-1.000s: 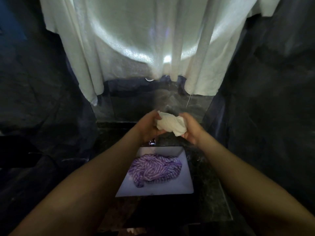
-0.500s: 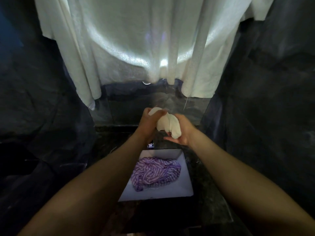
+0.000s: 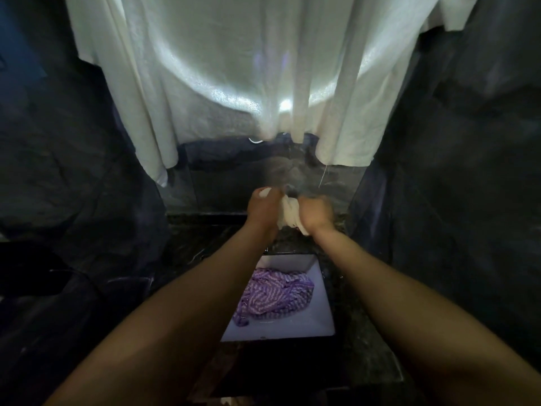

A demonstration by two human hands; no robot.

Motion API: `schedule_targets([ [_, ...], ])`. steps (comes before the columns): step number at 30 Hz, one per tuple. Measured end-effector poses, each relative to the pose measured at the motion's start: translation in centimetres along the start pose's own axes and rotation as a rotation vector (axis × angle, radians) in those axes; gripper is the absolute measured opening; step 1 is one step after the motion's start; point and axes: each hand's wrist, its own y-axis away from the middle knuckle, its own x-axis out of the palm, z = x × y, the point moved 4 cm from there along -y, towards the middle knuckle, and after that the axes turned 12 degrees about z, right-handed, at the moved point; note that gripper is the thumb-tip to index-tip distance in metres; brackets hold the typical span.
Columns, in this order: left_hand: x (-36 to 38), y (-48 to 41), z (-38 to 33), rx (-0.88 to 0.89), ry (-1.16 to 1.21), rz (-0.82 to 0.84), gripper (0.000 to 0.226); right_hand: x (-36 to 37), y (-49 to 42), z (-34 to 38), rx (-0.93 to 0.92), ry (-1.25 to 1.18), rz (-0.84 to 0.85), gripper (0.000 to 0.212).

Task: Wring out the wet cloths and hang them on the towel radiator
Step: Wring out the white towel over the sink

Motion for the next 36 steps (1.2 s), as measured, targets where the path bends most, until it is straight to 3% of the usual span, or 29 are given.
schedule_targets([
  [7,0.2,0.5,0.4,-0.111,0.036,0.022,0.011,-0.5,2.1,1.5,-0.132,0.27,-0.133,0.037],
  [11,0.1,0.9,0.4,-0.193,0.017,0.026,0.016,-0.2,2.1,1.4,-0.203,0.455,-0.14,0.04],
  [18,-0.2,0.5,1.4,-0.321,-0.025,0.048,0.029,-0.1,1.8,0.7,-0.248,0.565,-0.114,0.041],
  [21,0.2,1.3,1.0,-0.355,0.048,0.137,0.026,-0.3,1.0,0.3,-0.162,0.308,0.018,0.036],
  [24,-0.5,1.6,-0.2,-0.35,0.223,0.171,0.031,0.1,1.1,-0.9,0.015,-0.178,0.436,0.033],
  [26,-1.3,1.3,-1.1,-0.328,0.342,0.165,0.026,0.1,1.7,-1.2,0.06,-0.319,0.676,0.043],
  [29,-1.4,1.1,-1.8,-0.313,0.343,0.23,0.013,-0.7,2.0,-0.9,-0.017,-0.215,0.788,0.048],
  [33,-1.4,0.8,-1.7,-0.256,0.177,0.27,0.029,-1.2,2.5,-0.3,-0.031,0.109,0.775,0.068],
  [36,-1.8,0.3,-1.5,-0.176,0.021,0.223,0.05,-1.2,2.4,-0.2,0.006,0.079,0.769,0.07],
])
